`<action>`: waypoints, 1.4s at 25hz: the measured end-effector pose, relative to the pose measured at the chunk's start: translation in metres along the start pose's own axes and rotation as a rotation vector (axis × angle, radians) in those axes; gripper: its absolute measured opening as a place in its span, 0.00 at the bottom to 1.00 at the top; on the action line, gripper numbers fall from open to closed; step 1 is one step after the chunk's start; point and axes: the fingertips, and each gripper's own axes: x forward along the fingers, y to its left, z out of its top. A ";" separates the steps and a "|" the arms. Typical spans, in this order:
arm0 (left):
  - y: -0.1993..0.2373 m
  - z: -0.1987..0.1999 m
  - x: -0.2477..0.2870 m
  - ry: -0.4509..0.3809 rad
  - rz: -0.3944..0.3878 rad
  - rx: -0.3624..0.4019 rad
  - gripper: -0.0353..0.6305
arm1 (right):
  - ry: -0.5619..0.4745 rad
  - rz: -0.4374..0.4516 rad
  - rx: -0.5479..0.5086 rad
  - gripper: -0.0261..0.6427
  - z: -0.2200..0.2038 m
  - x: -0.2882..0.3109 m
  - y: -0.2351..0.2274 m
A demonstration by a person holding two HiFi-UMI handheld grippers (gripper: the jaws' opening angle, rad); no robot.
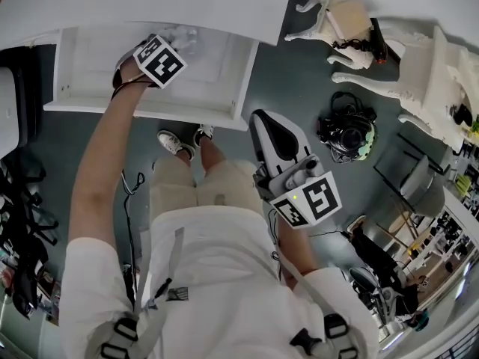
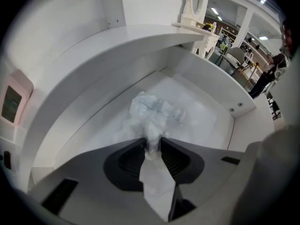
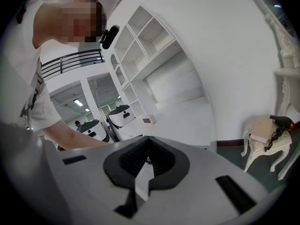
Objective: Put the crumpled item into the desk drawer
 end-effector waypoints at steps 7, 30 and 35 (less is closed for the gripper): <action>0.002 -0.008 -0.005 0.018 0.002 -0.012 0.35 | -0.027 -0.033 -0.025 0.05 0.019 -0.022 0.005; 0.002 -0.029 -0.159 -0.339 0.130 -0.226 0.16 | -0.140 -0.066 -0.160 0.05 0.065 -0.057 0.115; -0.006 -0.061 -0.193 -0.401 0.173 -0.269 0.09 | -0.171 -0.084 -0.183 0.05 0.071 -0.064 0.140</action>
